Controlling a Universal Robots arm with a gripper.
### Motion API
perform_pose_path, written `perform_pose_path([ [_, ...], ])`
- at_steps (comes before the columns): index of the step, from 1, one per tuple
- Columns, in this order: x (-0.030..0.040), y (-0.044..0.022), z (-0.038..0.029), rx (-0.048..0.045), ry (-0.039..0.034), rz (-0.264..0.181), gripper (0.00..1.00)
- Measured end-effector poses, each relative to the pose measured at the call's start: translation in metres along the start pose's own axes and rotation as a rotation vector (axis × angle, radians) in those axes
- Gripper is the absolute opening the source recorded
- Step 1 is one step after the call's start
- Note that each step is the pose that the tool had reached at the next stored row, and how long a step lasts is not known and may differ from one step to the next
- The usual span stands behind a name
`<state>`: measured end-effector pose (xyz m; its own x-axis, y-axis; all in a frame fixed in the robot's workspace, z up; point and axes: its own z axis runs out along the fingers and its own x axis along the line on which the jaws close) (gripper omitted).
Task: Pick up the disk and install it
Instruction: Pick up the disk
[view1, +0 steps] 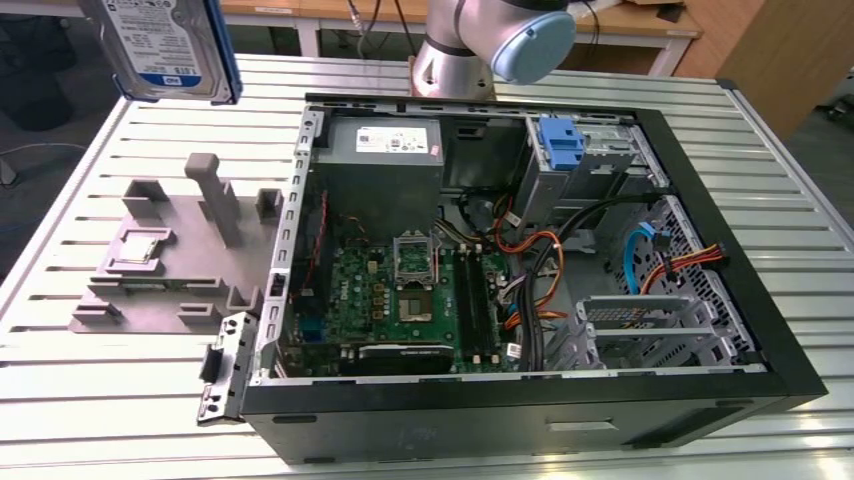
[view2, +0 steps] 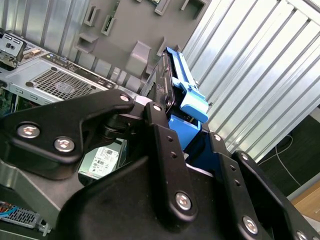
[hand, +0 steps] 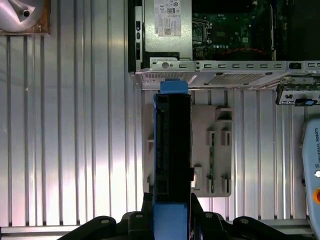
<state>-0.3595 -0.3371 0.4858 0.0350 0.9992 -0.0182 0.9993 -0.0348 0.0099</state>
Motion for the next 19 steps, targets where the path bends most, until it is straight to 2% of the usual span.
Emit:
perform_pose_path([
  [19, 0.0004, 0.0123, 0.0001, 0.0, 0.0, 0.0, 0.36],
])
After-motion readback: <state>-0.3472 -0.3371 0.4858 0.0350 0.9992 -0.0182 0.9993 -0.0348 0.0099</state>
